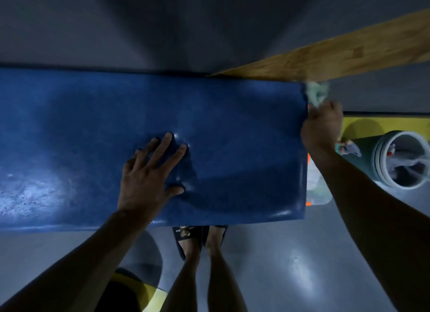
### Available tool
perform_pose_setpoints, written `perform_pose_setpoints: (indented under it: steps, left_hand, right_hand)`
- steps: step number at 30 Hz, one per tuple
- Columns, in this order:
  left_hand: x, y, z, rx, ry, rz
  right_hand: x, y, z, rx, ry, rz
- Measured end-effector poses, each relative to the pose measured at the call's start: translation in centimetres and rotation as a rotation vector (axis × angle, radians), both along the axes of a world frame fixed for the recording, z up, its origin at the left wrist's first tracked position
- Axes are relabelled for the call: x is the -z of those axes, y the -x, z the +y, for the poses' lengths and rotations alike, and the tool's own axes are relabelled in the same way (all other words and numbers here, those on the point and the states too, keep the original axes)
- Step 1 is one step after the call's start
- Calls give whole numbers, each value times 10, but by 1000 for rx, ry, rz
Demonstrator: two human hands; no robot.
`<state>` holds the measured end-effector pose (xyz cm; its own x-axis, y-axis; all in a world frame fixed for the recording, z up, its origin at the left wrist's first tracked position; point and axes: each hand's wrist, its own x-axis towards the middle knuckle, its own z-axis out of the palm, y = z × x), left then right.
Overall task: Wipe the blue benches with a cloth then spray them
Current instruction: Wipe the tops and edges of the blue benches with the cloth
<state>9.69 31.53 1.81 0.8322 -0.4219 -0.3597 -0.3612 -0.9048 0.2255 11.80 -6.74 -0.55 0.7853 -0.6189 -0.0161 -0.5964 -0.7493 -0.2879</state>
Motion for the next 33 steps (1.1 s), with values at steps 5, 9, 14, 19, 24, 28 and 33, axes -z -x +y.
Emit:
perform_pose_setpoints:
  steps: [5, 9, 14, 19, 24, 28, 33]
  left_hand:
    - [2, 2, -2, 3, 19, -36]
    - [2, 3, -4, -11, -2, -26]
    - [-2, 3, -6, -4, -16, -13]
    - [-3, 3, -7, -15, -25, -4]
    - [-4, 4, -8, -24, -20, -9]
    - [-5, 3, -7, -19, -35, -1]
    - [-5, 1, -5, -9, -41, 23]
  right_hand:
    - [4, -13, 42, 301, 37, -10]
    - [-2, -52, 118, -121, 22, -111]
    - [-14, -56, 155, -874, 52, 13]
    - [-12, -37, 6, -707, 132, 3]
    - [-3, -33, 68, -170, 42, -52]
    - [-8, -54, 171, -493, -47, -45]
    - [-13, -53, 100, -898, 75, 16]
